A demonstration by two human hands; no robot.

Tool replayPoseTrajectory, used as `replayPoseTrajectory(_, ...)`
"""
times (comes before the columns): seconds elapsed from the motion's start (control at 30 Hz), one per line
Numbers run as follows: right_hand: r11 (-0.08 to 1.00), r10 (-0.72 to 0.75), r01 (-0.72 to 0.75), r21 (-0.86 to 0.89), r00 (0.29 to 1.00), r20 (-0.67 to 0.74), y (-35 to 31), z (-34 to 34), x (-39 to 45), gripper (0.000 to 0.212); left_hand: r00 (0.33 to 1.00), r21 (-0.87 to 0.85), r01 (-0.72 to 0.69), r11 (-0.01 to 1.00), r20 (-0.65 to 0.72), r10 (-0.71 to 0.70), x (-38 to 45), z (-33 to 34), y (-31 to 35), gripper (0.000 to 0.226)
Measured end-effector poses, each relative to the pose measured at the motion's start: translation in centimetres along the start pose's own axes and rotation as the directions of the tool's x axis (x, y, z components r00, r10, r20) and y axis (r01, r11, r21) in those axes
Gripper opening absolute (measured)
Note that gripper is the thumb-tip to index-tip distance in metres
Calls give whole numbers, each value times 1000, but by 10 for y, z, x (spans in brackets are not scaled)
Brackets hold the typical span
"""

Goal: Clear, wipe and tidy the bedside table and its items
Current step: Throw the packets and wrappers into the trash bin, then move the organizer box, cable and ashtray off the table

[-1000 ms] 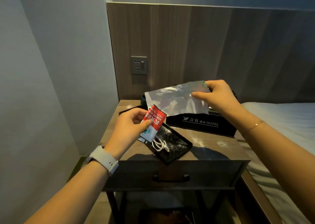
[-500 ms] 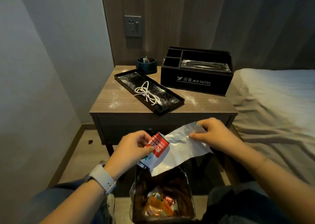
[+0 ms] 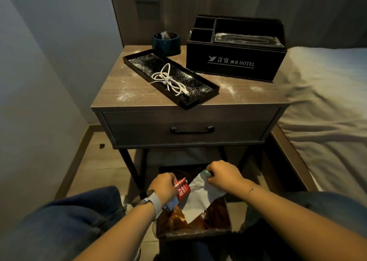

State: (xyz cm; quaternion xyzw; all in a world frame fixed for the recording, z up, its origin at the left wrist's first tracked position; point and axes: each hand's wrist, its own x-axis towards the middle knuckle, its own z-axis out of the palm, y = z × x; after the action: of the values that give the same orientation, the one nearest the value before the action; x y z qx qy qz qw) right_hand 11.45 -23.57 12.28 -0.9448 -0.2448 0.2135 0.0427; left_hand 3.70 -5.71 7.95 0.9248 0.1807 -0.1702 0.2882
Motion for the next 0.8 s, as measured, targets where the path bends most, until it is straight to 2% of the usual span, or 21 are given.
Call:
replayPoseTrajectory(0.07, 999, -44, 45, -30, 998, 46, -4, 4, 3, 21, 999, 12, -17, 1000, 27, 17, 2, 12, -4, 16)
replayPoseTrajectory(0.13, 997, -74, 76, -15, 994, 76, -9, 6, 5, 35, 999, -8, -27, 1000, 37, 27, 1, 19, -5, 20)
replayPoseTrajectory(0.2, 998, -54, 50, 49, 995, 80, -8, 6, 7, 43, 999, -24, -46, 999, 27, 47, 2, 22, -6, 29)
replayPoseTrajectory(0.27, 996, -19, 14, 93, 998, 60, -2, 1, 7, 40, 999, -62, -47, 997, 14, 48, 3, 18, -2, 35)
replayPoseTrajectory(0.37, 984, -15, 19, 178, 1000, -23, 11, -15, 0, 36, 996, -69, -81, 994, -55, 77, 0, -1, 15, 34)
replayPoseTrajectory(0.5, 934, -36, 82, 347, 990, -136, 33, -41, -33, 32, 978, -202, -184, 962, -133, 159, -12, -32, 52, 36)
replayPoseTrajectory(0.63, 925, 28, 72, 373, 966, -255, 59, -70, -74, 27, 939, -364, -333, 870, -209, 272, -29, -61, 86, 27)
replayPoseTrajectory(0.8, 867, 76, 141, 479, 911, -406, 62, -113, -108, 23, 885, -418, -462, 782, -283, 371, -46, -96, 110, 24)
